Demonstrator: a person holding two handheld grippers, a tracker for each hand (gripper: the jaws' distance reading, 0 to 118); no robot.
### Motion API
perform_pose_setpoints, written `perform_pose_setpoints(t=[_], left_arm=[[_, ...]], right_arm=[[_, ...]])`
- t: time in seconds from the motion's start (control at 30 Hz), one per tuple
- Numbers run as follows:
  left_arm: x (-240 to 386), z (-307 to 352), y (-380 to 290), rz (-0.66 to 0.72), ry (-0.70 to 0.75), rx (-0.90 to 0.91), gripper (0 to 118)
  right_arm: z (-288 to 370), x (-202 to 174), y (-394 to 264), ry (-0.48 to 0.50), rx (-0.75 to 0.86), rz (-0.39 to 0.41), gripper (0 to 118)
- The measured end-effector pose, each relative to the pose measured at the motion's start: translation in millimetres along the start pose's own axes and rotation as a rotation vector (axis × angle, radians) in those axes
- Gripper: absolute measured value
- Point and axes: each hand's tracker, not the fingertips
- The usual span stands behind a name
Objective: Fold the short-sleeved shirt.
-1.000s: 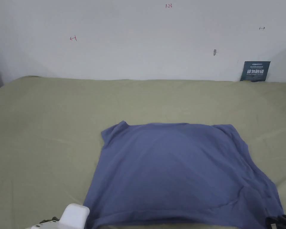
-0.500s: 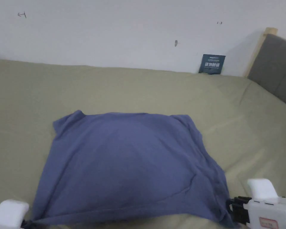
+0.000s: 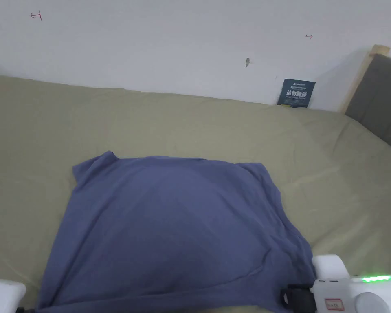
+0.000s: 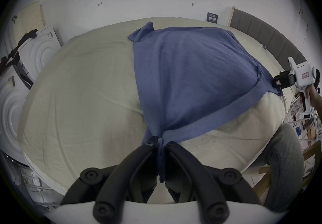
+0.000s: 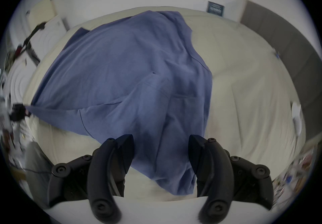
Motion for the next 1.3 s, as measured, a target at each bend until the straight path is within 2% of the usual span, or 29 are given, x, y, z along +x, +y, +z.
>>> perform_pose_setpoints(t=[0.07, 0.1, 0.13, 0.17, 0.2, 0.4, 0.5, 0.67, 0.77, 0.93, 1.07, 1.2, 1.3], left_arm=[[1, -1, 0, 0.008, -0.008, 0.001, 4], [1, -3, 0, 0.007, -0.008, -0.001, 4], [1, -4, 0, 0.000, -0.007, -0.005, 4], [1, -5, 1, -0.005, -0.005, -0.009, 4], [0, -5, 0, -0.010, -0.005, -0.011, 4], [-6, -2, 0, -0.002, -0.030, 0.000, 4], [-7, 1, 4, 0.017, -0.038, 0.006, 4], [-8, 17, 11, -0.019, -0.036, 0.031, 4], [-10, 28, 19, -0.034, -0.050, 0.038, 4], [-11, 34, 41, -0.067, -0.058, 0.061, 4], [-14, 22, 72, -0.091, -0.056, 0.078, 4], [-17, 9, 104, -0.109, -0.046, 0.093, 4], [-20, -4, 125, -0.101, -0.045, 0.097, 4]], right_arm=[[-1, 6, -5, 0.022, -0.006, -0.071, 68], [0, 6, -7, 0.021, 0.008, -0.049, 65], [2, 5, -9, 0.025, 0.028, -0.028, 41], [5, 3, -10, 0.014, 0.058, -0.011, 5], [9, 2, -12, 0.004, 0.087, 0.006, 3], [39, 6, -18, 0.120, 0.189, -0.005, 3], [47, 10, -14, 0.124, 0.206, -0.007, 3], [62, 12, -4, 0.113, 0.175, 0.020, 3], [68, 11, 3, 0.096, 0.111, 0.068, 3], [75, 3, 25, 0.069, 0.108, 0.143, 3], [76, -4, 60, 0.048, 0.116, 0.145, 3], [72, -10, 95, 0.010, 0.126, 0.183, 3], [64, -10, 120, 0.005, 0.125, 0.175, 3]])
